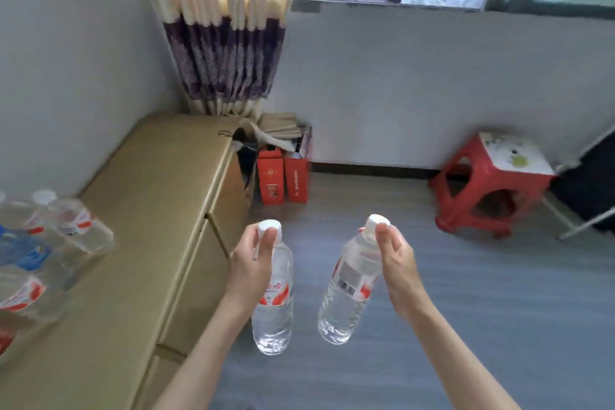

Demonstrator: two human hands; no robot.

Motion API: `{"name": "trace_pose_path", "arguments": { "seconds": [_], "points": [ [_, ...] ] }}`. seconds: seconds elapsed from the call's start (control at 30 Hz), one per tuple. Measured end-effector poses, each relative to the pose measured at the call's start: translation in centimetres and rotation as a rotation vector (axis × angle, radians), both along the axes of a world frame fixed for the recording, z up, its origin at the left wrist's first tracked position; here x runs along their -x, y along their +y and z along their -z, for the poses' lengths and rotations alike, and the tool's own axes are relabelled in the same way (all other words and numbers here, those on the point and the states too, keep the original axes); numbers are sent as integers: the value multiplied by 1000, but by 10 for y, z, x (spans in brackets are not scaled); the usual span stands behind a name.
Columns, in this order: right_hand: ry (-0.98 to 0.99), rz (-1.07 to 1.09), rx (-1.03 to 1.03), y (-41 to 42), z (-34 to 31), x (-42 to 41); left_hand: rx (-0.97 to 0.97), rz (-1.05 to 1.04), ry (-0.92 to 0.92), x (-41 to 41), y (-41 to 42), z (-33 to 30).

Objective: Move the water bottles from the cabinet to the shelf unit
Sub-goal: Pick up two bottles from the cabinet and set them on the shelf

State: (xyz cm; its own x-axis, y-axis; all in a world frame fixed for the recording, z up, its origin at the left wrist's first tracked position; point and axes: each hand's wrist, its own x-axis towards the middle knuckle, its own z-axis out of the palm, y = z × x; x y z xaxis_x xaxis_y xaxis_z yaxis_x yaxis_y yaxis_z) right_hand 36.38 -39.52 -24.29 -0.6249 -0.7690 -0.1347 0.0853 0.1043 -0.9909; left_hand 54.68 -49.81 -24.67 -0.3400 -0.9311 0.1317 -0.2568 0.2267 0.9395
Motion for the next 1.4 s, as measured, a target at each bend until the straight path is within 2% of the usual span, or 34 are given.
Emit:
{"name": "trace_pose_path", "arguments": {
  "seconds": [0.27,0.5,0.73,1.1,1.4],
  "points": [
    [140,350,-41,180,-7,152,-31,395,-7,197,122,11],
    [109,741,-12,324,-17,254,-65,743,-39,367,228,-7],
    [117,1055,-12,413,-15,357,-30,1001,-4,529,298,-7],
    [124,1415,-64,513,-27,539,11,1353,13,786,406,-29],
    [76,1551,-66,621,-9,669,6,1479,-94,941,525,-13]
  ]
}}
